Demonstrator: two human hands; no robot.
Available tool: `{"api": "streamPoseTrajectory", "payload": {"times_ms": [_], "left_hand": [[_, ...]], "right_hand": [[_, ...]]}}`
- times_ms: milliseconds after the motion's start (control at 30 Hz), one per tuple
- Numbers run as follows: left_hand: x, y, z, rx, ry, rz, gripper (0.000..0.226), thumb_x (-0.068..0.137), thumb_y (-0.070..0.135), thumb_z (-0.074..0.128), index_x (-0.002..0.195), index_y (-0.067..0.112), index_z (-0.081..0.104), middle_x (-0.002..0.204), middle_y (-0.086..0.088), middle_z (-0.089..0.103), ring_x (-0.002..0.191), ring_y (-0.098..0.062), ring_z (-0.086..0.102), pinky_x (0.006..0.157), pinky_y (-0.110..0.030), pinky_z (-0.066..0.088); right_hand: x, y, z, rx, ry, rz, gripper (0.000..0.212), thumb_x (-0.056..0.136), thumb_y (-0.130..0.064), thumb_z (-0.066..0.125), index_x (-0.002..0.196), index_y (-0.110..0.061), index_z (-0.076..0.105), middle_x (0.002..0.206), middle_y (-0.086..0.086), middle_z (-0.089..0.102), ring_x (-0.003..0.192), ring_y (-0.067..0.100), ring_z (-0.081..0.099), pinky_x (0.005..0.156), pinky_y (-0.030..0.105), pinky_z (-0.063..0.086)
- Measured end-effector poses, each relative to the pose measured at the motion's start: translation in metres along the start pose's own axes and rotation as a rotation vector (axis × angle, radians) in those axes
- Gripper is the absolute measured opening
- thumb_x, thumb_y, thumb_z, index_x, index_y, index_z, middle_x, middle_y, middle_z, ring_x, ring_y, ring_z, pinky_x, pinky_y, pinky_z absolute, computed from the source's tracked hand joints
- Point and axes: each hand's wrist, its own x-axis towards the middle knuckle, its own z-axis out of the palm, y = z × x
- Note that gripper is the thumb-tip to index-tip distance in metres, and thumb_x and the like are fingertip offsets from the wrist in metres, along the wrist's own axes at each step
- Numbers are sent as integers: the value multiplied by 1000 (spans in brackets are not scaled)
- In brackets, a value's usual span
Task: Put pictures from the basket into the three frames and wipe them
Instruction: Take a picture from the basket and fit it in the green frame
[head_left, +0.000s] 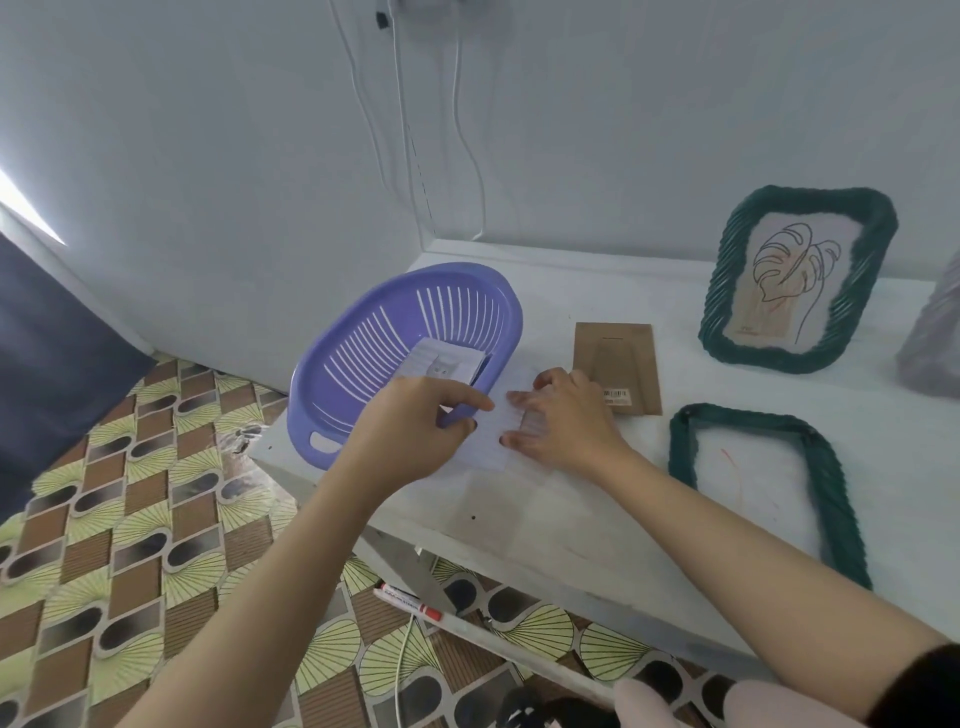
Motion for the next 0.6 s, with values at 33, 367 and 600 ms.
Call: {"api": "streamPoseTrajectory", "payload": {"times_ms": [33, 367, 600], "left_hand": [[-1, 0, 1, 5, 10, 4, 24, 86, 23, 59, 103, 39, 66, 93, 11, 69, 77, -4, 61, 68, -21, 49], [-23, -40, -16, -21, 413, -21, 43, 85, 26, 65, 127, 23, 56, 128, -1, 56, 117, -18, 49, 100, -41, 38], [-22, -90, -41, -149, 372, -302, 34, 86, 31, 61, 120, 29, 60, 139, -2, 45, 127, -23, 39, 96, -39, 35]], "right_hand": [[0, 1, 0, -3, -5, -5, 58, 75, -63, 59, 127, -38, 52, 130, 0, 44, 118, 22, 38, 96, 34, 29], [3, 0, -31, 305, 456, -28, 35, 89, -17, 53, 123, -17, 57, 115, 0, 62, 105, 18, 53, 90, 26, 39], [60, -49, -65, 220, 238, -228, 33, 87, -17, 54, 119, -15, 58, 114, 6, 62, 108, 23, 51, 90, 28, 38]]}}
